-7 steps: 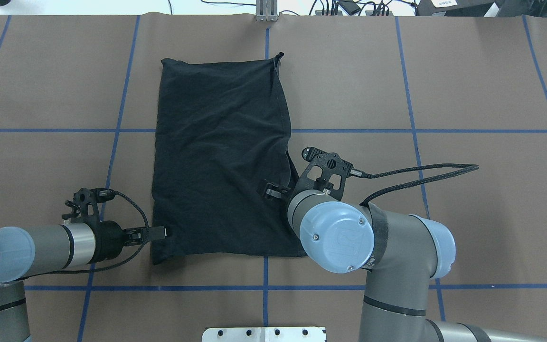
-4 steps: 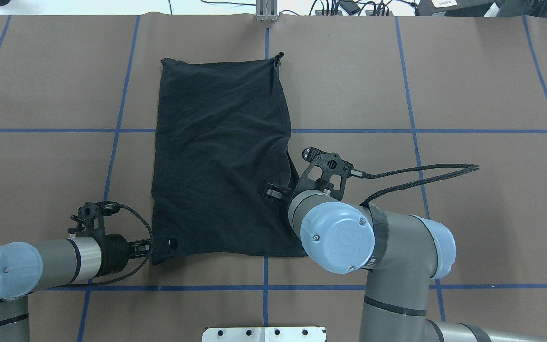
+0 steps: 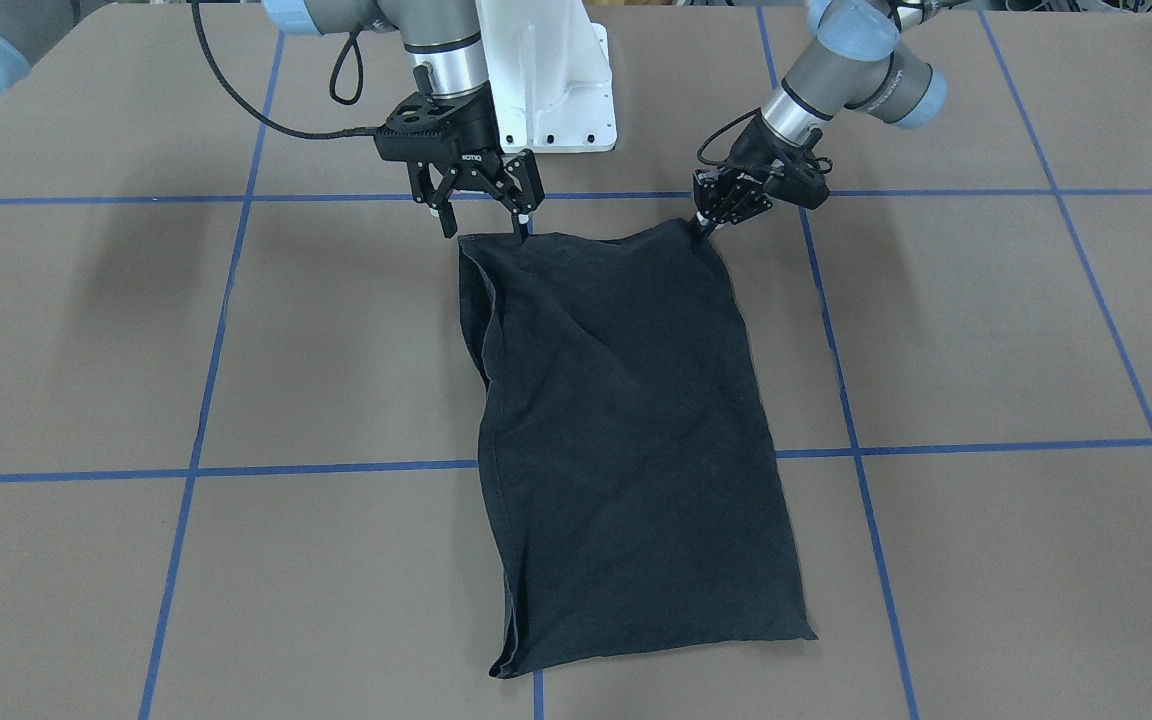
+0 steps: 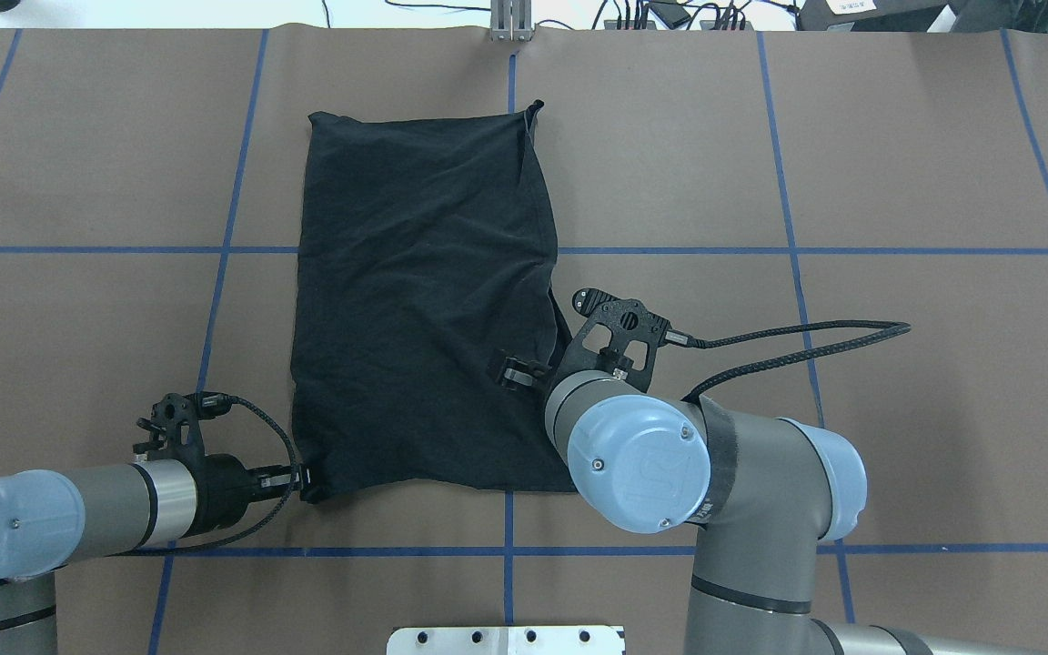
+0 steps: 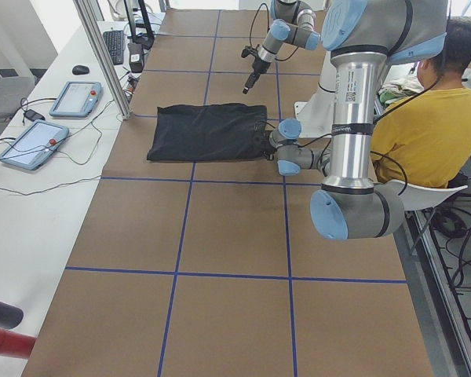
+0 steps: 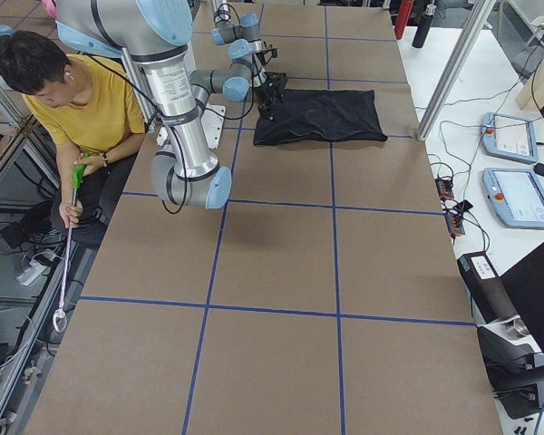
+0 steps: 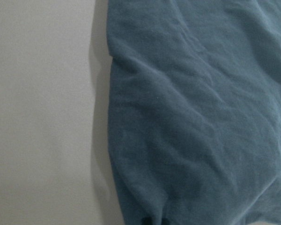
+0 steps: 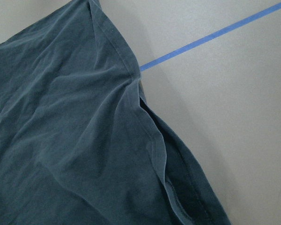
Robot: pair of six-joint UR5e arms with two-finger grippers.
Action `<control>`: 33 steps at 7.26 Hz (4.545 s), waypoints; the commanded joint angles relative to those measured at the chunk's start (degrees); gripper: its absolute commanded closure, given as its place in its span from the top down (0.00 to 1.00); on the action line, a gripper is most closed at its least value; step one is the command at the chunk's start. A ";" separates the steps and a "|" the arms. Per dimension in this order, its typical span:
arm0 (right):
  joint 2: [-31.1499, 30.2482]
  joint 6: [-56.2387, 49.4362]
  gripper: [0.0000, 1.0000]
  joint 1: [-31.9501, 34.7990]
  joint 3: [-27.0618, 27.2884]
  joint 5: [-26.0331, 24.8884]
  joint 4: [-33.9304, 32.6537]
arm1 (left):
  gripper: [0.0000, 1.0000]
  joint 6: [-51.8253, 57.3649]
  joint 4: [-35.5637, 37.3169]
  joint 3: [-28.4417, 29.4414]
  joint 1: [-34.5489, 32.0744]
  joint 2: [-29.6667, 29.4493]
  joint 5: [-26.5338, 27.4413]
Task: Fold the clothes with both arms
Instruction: 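Lower the left gripper to the other near corner while the right grasps, then pinch both near corners and pull the shirt toward the robot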
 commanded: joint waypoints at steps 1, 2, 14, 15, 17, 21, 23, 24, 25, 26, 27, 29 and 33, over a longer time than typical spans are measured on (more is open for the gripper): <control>0.39 5.55 0.98 -2.14 -0.62 -1.23 -0.03 | 0.00 -0.03 0.00 -0.07 0.00 0.01 0.00; 0.57 10.18 0.97 -3.89 -2.11 -2.98 -0.03 | 0.00 -0.03 0.00 -0.07 0.00 -0.08 0.00; 9.27 20.25 0.23 -4.53 -22.69 -6.60 5.95 | 0.00 -0.03 0.00 -0.33 0.00 -0.35 0.26; 9.27 19.81 0.00 -4.35 -22.60 -6.60 5.95 | 0.00 -0.03 0.00 -0.24 0.00 -0.35 0.26; 9.36 19.11 0.00 -3.74 -21.64 -6.16 5.86 | 0.00 -0.03 0.00 -0.24 0.00 -0.35 0.26; 9.27 16.73 0.00 -3.82 -21.37 -6.07 5.86 | 0.00 -0.03 0.00 -0.24 0.00 -0.26 0.26; 9.18 16.65 0.00 -3.30 -19.54 -5.90 5.77 | 0.00 -0.03 0.00 -0.59 0.00 -0.43 0.26; 8.49 16.65 0.00 -3.04 -16.83 -5.55 5.07 | 0.00 0.06 0.09 -3.72 -0.09 0.18 -0.52; 6.22 16.56 0.00 -3.12 -13.32 -4.93 4.98 | 0.00 -0.03 2.61 -8.19 -0.26 1.05 -3.05; 1.49 16.56 0.00 -4.60 -6.85 -5.02 4.98 | 0.00 -0.03 7.34 -13.81 -0.26 1.32 -5.08; -4.64 16.65 0.00 -9.40 2.27 -5.71 2.98 | 0.00 -0.03 11.38 -18.91 -0.17 1.93 -6.75; -7.08 17.26 0.00 -19.24 15.75 -11.14 -9.11 | 0.00 -2.47 12.22 -25.00 3.75 4.13 -7.12; -6.55 17.18 0.00 -19.75 21.43 -12.49 -15.50 | 0.00 -3.37 22.17 -28.80 4.05 -0.84 -10.08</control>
